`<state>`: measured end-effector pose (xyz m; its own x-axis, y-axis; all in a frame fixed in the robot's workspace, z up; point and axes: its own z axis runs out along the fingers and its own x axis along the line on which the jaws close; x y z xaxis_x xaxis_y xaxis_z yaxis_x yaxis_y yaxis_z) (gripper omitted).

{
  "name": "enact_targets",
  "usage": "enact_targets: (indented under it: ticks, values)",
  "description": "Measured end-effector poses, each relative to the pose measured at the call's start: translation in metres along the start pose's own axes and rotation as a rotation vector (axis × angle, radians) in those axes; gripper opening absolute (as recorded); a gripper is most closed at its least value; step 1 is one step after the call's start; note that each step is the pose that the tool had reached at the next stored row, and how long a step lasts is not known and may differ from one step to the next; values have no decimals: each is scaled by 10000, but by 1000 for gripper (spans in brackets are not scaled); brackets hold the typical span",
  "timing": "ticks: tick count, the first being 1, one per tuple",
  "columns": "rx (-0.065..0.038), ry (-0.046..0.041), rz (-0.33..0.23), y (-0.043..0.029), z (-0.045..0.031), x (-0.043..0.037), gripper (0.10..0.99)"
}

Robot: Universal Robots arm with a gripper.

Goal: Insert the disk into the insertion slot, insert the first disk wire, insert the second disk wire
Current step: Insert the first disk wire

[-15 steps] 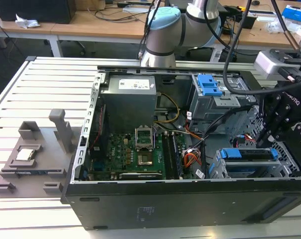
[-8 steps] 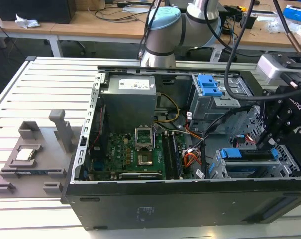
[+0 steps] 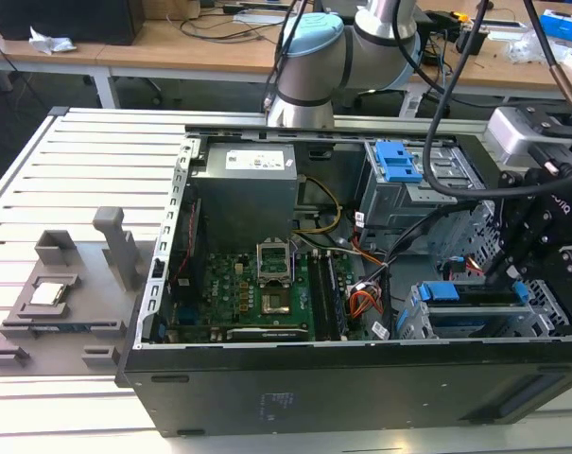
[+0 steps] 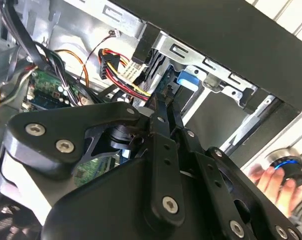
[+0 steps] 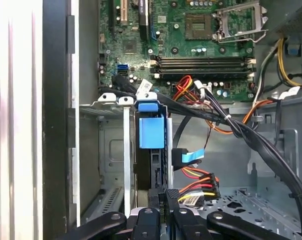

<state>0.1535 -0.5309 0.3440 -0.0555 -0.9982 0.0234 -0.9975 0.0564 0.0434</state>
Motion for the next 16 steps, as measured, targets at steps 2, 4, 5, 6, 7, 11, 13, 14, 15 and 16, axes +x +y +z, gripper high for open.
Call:
enact_targets:
  ticks: [2, 4, 5, 6, 7, 11, 13, 14, 15, 16]
  values:
    - [-3, -19, 89, 1, 4, -1, 169]
    - [-3, -35, 35, 1, 6, -1, 169]
    - [-3, -43, -19, 2, 8, -1, 169]
    - [-2, -43, -36, 2, 13, 0, 169]
    - [-2, -45, -37, 1, 22, 0, 169]
    - [-2, -45, -38, 0, 45, -1, 169]
    - [-2, -48, -38, 0, 57, -1, 169]
    - [-3, -49, -38, -1, 65, 1, 169]
    - [-2, -48, -38, -2, 83, 3, 169]
    - [-2, -41, -38, -2, 91, 6, 169]
